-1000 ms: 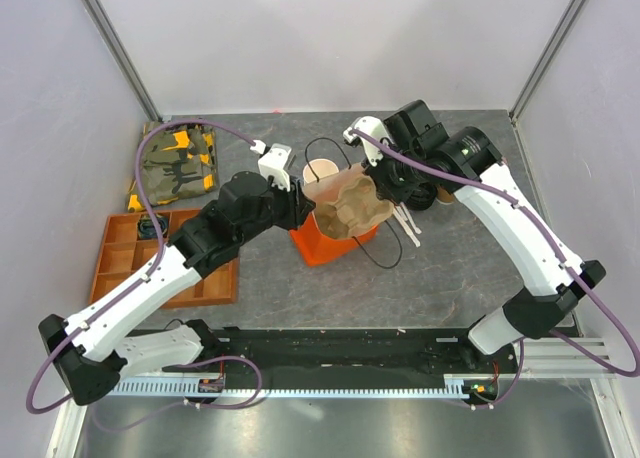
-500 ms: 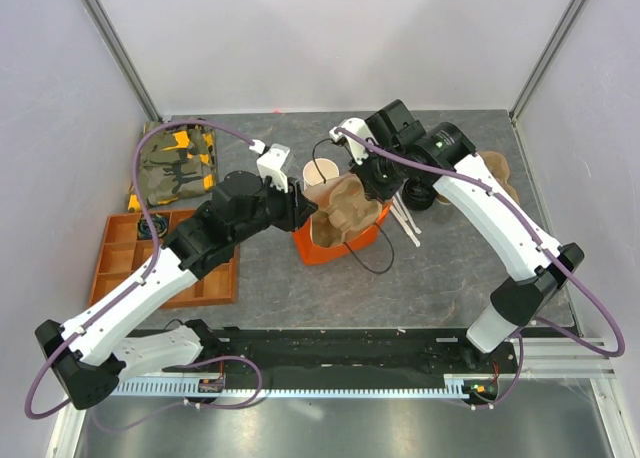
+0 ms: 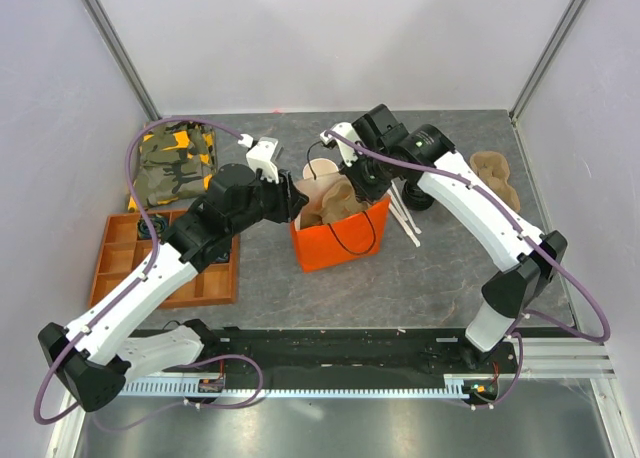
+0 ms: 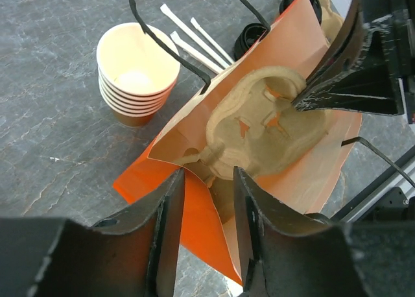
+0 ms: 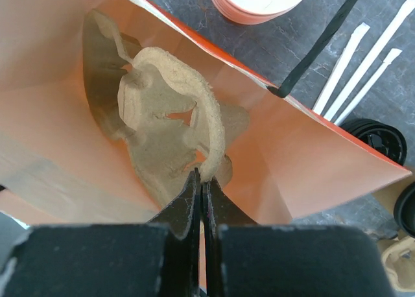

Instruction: Pack the takeout coffee

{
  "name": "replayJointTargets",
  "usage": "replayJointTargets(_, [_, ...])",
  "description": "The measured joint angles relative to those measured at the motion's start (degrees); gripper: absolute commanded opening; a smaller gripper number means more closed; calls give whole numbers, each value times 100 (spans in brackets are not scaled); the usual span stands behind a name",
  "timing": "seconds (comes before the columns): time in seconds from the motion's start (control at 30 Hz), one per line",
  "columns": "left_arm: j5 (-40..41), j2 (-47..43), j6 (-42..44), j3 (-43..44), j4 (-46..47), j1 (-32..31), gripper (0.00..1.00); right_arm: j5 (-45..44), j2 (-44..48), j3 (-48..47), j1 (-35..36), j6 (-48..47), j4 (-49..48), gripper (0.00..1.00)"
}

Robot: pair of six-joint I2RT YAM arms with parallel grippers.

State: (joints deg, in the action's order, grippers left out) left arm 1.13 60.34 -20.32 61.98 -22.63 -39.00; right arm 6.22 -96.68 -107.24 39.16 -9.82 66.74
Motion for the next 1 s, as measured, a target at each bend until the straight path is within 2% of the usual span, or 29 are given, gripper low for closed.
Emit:
replayJointTargets(0.17, [-26, -46, 2, -33, -9, 4, 44, 33, -103, 20, 0, 59, -28, 0])
replayJointTargets(0.4, [-382, -310, 81, -269, -50, 4, 23, 315, -98, 157, 0, -197, 13, 0])
replayJointTargets(0.63, [-732, -560, 87, -463, -48, -221, 14, 446, -98, 378, 0, -933, 116, 0])
replayJointTargets(0.73, [-754, -608, 44, -511, -31, -396, 15, 503, -90, 404, -7, -1196, 120, 0])
replayJointTargets(0.87, [-798, -743, -52, -627, -31, -487, 21, 616, -39, 450, -39, -1639, 107, 0])
replayJointTargets(0.97, [-874, -883, -98, -717, -85, -542, 31, 767, 118, 603, -79, -2096, 72, 0])
replayJointTargets(1.0, [-863, -929, -109, -730, -105, -555, 38, 822, 186, 664, -81, -2253, 55, 0])
